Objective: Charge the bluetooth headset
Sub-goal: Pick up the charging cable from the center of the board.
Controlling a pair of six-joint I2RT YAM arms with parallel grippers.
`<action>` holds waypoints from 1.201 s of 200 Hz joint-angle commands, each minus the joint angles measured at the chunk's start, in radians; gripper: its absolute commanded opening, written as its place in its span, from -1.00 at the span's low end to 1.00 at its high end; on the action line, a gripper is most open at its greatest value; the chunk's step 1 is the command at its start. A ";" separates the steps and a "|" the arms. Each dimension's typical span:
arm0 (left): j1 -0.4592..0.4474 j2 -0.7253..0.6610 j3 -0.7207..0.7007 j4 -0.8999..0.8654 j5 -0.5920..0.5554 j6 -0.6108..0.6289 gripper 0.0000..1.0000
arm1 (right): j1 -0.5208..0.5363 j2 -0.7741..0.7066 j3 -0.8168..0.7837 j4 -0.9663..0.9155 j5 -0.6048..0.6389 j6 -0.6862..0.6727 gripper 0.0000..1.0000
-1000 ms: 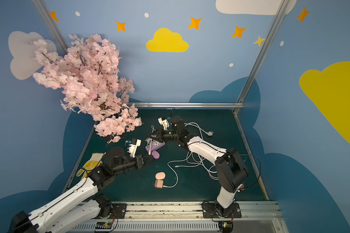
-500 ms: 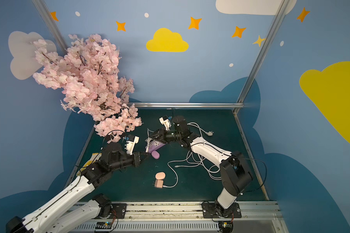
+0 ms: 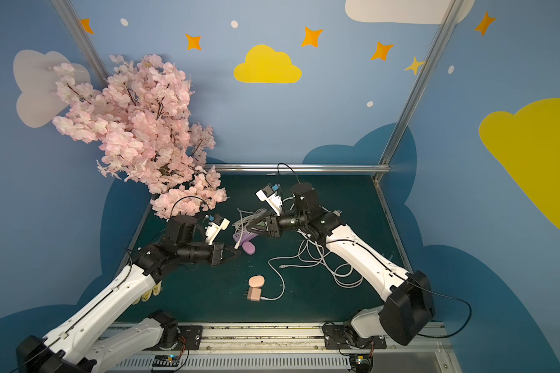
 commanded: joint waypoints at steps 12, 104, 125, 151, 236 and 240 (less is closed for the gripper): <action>-0.009 0.010 0.055 -0.118 0.111 0.084 -0.93 | -0.001 0.076 0.115 -0.135 -0.134 -0.371 -0.67; -0.008 0.010 0.133 -0.247 0.051 0.180 -0.94 | 0.076 0.352 0.493 -0.782 -0.094 -0.873 -0.49; -0.007 0.002 0.155 -0.273 0.023 0.209 -0.93 | 0.103 0.323 0.447 -0.761 -0.036 -0.888 -0.49; -0.001 0.007 0.175 -0.303 0.022 0.240 -0.94 | 0.140 0.294 0.407 -0.710 -0.003 -0.914 -0.48; 0.000 0.046 0.240 -0.434 0.046 0.331 -0.94 | 0.180 0.352 0.463 -0.705 0.053 -0.953 -0.40; 0.000 0.048 0.243 -0.437 0.047 0.335 -0.93 | 0.181 0.357 0.468 -0.706 0.053 -0.954 -0.41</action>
